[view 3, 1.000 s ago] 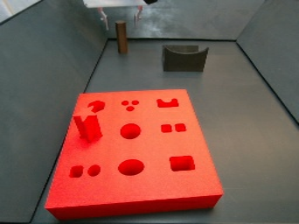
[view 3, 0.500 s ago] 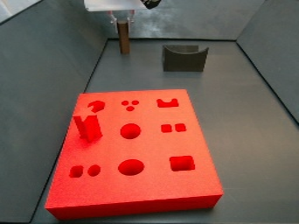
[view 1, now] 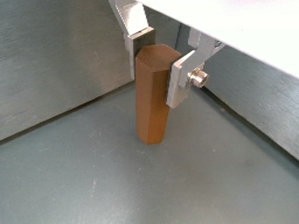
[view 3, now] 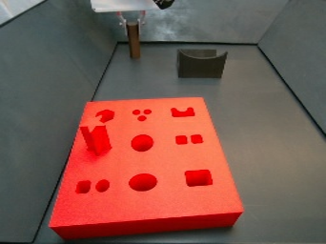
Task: Pick up the hexagon object. Move up. Move to above the board. Insert the hexagon object.
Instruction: Pick up the hexagon object, then move up, then move to above the board.
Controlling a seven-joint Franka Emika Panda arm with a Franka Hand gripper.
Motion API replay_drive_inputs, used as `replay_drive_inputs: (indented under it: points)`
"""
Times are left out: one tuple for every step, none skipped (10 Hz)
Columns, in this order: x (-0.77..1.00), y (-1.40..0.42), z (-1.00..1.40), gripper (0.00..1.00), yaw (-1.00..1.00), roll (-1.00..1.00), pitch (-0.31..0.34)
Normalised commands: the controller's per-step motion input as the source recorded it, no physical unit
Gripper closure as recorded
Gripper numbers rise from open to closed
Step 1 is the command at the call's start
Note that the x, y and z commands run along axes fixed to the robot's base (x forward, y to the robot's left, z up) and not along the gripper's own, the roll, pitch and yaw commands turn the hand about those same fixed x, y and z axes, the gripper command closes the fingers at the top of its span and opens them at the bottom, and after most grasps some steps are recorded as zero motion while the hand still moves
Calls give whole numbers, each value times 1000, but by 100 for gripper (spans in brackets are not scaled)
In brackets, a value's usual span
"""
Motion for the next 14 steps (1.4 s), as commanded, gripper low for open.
replay_drive_inputs:
  points:
    - [0, 0, 0, 100, 0, 0, 0]
    - [0, 0, 0, 100, 0, 0, 0]
    - [0, 0, 0, 100, 0, 0, 0]
    - [0, 0, 833, 100, 0, 0, 0]
    - [-3, -40, 811, 100, -11, -3, 7]
    - [-20, -32, 729, 100, -13, 9, 19]
    - [-25, -20, 656, 100, -13, 21, 26]
    - [-32, -6, 481, 100, -13, 48, 39]
    - [-31, -2, 344, 100, -8, 65, 47]
    - [43, 256, 1000, 100, 56, -160, -103]
    - [45, 264, 1000, 100, 58, -153, -97]
    - [42, 241, 1000, 100, 10, -145, -18]
    - [43, 232, 1000, 100, -3, -136, 4]
    - [38, 219, 1000, 100, -23, -115, 39]
